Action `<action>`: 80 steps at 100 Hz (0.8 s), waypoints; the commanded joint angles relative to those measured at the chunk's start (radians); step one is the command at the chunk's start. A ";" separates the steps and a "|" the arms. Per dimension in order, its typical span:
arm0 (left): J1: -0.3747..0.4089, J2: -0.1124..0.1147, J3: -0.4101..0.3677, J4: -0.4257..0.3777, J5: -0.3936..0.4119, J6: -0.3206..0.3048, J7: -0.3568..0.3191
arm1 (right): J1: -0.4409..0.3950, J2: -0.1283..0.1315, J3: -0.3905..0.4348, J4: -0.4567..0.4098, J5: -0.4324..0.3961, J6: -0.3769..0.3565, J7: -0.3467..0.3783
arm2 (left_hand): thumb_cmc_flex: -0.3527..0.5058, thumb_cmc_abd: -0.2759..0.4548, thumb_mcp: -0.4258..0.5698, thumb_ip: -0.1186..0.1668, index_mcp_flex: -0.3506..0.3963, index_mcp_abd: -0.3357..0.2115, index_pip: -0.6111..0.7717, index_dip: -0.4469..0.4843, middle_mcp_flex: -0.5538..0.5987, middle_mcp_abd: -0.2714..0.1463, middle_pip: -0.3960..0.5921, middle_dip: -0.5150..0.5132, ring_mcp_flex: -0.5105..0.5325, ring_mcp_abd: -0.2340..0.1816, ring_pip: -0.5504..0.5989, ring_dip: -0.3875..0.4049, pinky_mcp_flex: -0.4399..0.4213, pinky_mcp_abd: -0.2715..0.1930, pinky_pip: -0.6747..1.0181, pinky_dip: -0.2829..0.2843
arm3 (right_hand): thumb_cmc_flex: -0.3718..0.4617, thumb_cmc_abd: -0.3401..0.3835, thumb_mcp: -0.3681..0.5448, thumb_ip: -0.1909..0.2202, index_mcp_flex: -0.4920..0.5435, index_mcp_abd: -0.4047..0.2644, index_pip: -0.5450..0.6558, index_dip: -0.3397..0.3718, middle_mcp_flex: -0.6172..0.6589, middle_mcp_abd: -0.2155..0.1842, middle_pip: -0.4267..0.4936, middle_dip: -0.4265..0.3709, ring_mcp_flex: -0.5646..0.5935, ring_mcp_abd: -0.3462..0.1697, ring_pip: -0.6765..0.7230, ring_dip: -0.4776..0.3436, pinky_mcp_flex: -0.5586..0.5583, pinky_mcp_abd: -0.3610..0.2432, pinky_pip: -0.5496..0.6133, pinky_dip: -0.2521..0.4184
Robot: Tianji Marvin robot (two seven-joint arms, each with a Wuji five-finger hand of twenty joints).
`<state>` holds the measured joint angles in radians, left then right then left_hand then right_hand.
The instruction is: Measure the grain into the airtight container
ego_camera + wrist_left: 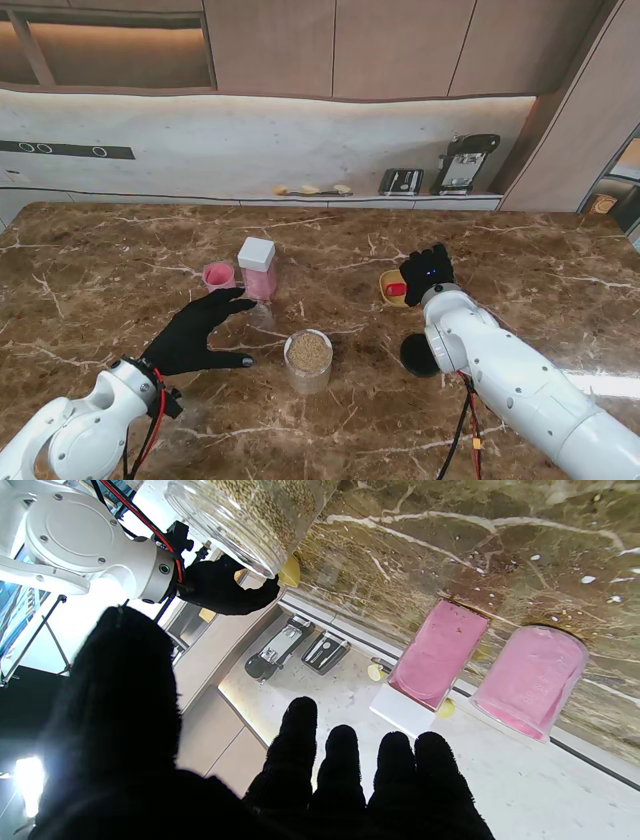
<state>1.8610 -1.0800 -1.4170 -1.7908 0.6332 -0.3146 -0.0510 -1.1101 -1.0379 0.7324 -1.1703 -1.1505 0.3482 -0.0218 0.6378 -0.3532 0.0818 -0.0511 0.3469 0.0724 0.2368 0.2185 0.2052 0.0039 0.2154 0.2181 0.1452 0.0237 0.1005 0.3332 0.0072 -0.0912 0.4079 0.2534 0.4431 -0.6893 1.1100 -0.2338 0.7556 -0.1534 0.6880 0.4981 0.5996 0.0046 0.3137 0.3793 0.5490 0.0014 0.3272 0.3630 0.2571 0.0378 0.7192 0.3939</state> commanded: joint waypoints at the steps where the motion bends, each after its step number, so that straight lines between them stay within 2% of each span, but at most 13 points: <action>1: 0.011 -0.001 -0.001 0.000 0.003 0.004 0.004 | 0.001 -0.004 -0.003 0.012 0.005 0.010 0.009 | -0.025 0.027 0.021 0.030 -0.016 -0.011 -0.003 0.004 -0.002 0.000 -0.006 -0.018 -0.008 -0.032 0.007 -0.011 -0.012 -0.041 -0.022 -0.020 | 0.057 -0.028 0.005 -0.057 0.019 -0.032 0.062 -0.018 0.012 0.001 0.013 -0.017 0.034 -0.001 0.008 0.015 0.005 0.031 0.027 0.005; 6: 0.012 0.000 -0.003 -0.001 0.004 0.003 0.001 | 0.002 -0.005 -0.006 0.016 0.006 0.012 0.003 | -0.028 0.029 0.021 0.029 -0.016 -0.010 -0.003 0.004 -0.004 0.000 -0.008 -0.019 -0.011 -0.031 0.006 -0.011 -0.014 -0.039 -0.024 -0.019 | 0.066 -0.042 0.002 -0.060 0.028 -0.043 0.082 -0.013 0.018 0.001 0.016 -0.016 0.040 -0.003 0.011 0.016 0.011 0.032 0.031 0.005; 11: 0.013 0.001 -0.006 -0.002 0.004 0.002 -0.007 | 0.005 -0.006 -0.010 0.019 0.008 0.015 0.000 | -0.023 0.029 0.024 0.030 -0.020 -0.012 -0.006 0.004 -0.008 0.000 -0.010 -0.020 -0.015 -0.032 0.004 -0.012 -0.017 -0.041 -0.030 -0.020 | 0.074 -0.064 -0.005 -0.068 0.026 -0.056 0.135 -0.044 0.026 -0.002 0.017 -0.017 0.046 -0.003 0.011 0.016 0.013 0.032 0.038 0.003; 29: 0.017 0.000 -0.010 -0.003 0.004 0.004 -0.003 | 0.016 -0.012 -0.029 0.039 0.021 0.030 -0.038 | -0.023 0.028 0.029 0.031 -0.019 -0.015 -0.007 0.004 -0.008 0.000 -0.014 -0.023 -0.017 -0.033 0.003 -0.012 -0.015 -0.043 -0.043 -0.019 | 0.092 -0.138 -0.025 -0.085 0.090 -0.112 0.219 -0.007 0.079 -0.014 0.032 -0.012 0.090 -0.009 0.024 0.020 0.047 0.037 0.063 0.009; 43: 0.018 0.000 -0.012 -0.002 0.005 0.002 -0.001 | 0.018 -0.015 -0.031 0.047 0.022 0.024 -0.068 | -0.025 0.028 0.033 0.031 -0.020 -0.014 -0.007 0.005 -0.008 0.000 -0.015 -0.024 -0.017 -0.034 0.003 -0.011 -0.014 -0.043 -0.050 -0.016 | 0.093 -0.178 -0.024 -0.095 0.150 -0.132 0.259 0.012 0.111 -0.023 0.038 -0.010 0.116 -0.013 0.029 0.021 0.066 0.038 0.081 0.013; 58: 0.018 0.000 -0.015 0.000 0.007 -0.001 0.000 | 0.016 -0.016 -0.025 0.048 0.020 0.017 -0.081 | -0.026 0.029 0.037 0.031 -0.020 -0.014 -0.007 0.005 -0.008 0.001 -0.015 -0.024 -0.018 -0.032 0.003 -0.011 -0.013 -0.041 -0.053 -0.011 | 0.092 -0.182 -0.017 -0.099 0.188 -0.130 0.267 -0.016 0.135 -0.031 0.037 -0.009 0.131 -0.015 0.028 0.022 0.072 0.038 0.093 0.013; 61: 0.018 0.000 -0.015 0.000 0.006 -0.001 0.000 | 0.017 -0.016 -0.026 0.049 0.021 0.015 -0.081 | -0.027 0.029 0.037 0.031 -0.019 -0.014 -0.007 0.005 -0.009 0.000 -0.015 -0.024 -0.019 -0.031 0.003 -0.011 -0.013 -0.041 -0.054 -0.011 | 0.092 -0.181 -0.015 -0.101 0.187 -0.130 0.282 -0.044 0.141 -0.032 0.031 -0.010 0.133 -0.015 0.023 0.022 0.070 0.037 0.098 0.008; 80: 0.019 -0.001 -0.013 0.001 0.006 0.003 0.004 | 0.024 -0.015 -0.032 0.056 0.027 0.003 -0.078 | -0.028 0.031 0.042 0.030 -0.018 -0.014 -0.006 0.006 -0.009 -0.001 -0.016 -0.025 -0.019 -0.032 0.002 -0.011 -0.013 -0.039 -0.058 -0.006 | 0.096 -0.137 -0.008 -0.086 0.182 -0.108 0.253 -0.117 0.148 -0.037 0.027 -0.010 0.128 -0.016 0.019 0.021 0.063 0.036 0.096 0.002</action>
<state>1.8725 -1.0798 -1.4326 -1.7923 0.6364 -0.3154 -0.0496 -1.0893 -1.0521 0.7014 -1.1228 -1.1282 0.3565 -0.1148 0.6379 -0.3532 0.1026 -0.0511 0.3468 0.0724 0.2368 0.2184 0.2052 0.0039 0.2141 0.2079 0.1451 0.0237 0.1005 0.3330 0.0059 -0.0912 0.3752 0.2532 0.4948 -0.8402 1.0862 -0.3028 0.9085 -0.2588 0.9247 0.4082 0.7354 -0.0235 0.3471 0.3793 0.6539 -0.0083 0.3511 0.3646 0.3279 0.0478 0.7946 0.3939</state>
